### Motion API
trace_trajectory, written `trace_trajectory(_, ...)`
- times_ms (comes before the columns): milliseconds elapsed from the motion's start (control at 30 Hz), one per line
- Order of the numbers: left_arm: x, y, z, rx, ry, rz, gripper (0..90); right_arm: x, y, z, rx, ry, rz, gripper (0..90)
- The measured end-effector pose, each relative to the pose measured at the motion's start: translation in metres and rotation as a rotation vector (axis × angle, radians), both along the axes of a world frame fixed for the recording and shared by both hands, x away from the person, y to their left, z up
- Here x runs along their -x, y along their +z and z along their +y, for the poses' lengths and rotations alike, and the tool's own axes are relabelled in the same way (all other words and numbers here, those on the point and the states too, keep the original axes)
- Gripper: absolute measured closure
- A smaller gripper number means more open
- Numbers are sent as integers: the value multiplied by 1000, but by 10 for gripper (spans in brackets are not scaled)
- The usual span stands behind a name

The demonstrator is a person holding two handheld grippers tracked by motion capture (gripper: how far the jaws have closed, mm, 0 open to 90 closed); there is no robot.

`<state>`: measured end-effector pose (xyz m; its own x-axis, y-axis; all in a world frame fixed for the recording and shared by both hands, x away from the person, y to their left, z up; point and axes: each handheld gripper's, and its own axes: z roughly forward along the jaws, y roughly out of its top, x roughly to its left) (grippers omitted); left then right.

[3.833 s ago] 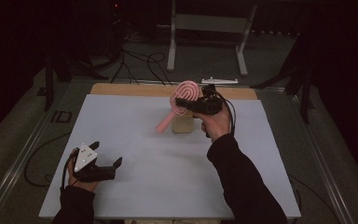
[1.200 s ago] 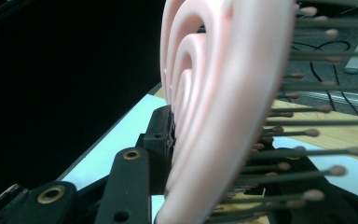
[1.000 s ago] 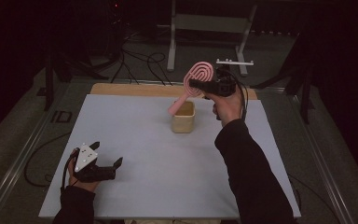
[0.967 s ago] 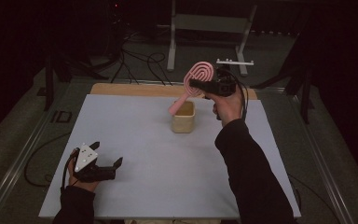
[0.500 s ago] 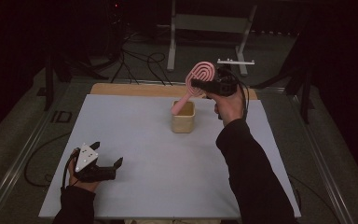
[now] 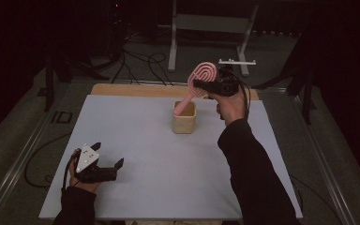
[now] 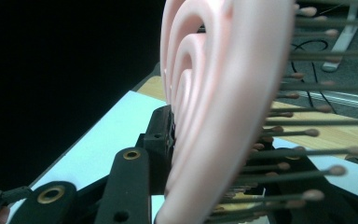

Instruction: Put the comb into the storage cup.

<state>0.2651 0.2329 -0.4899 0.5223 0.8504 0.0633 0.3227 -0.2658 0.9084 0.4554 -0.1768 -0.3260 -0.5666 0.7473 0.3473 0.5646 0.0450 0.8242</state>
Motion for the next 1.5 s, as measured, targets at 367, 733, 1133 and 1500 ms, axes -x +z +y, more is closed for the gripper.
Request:
trace_trajectory(367, 0, 0, 0, 4, 3, 0, 2, -1, -1, 1, 8, -2, -2, 637)
trace_trajectory(733, 0, 0, 0, 2, 3, -1, 1, -1, -2, 2, 20, -3, -2, 637)
trace_trajectory(1133, 0, 0, 0, 1, 2, -2, 1, -2, -4, 3, 31, -8, 0, 637)
trace_trajectory(1500, 0, 0, 0, 1, 2, -2, 2, -2, -5, 3, 37, -13, 3, 636)
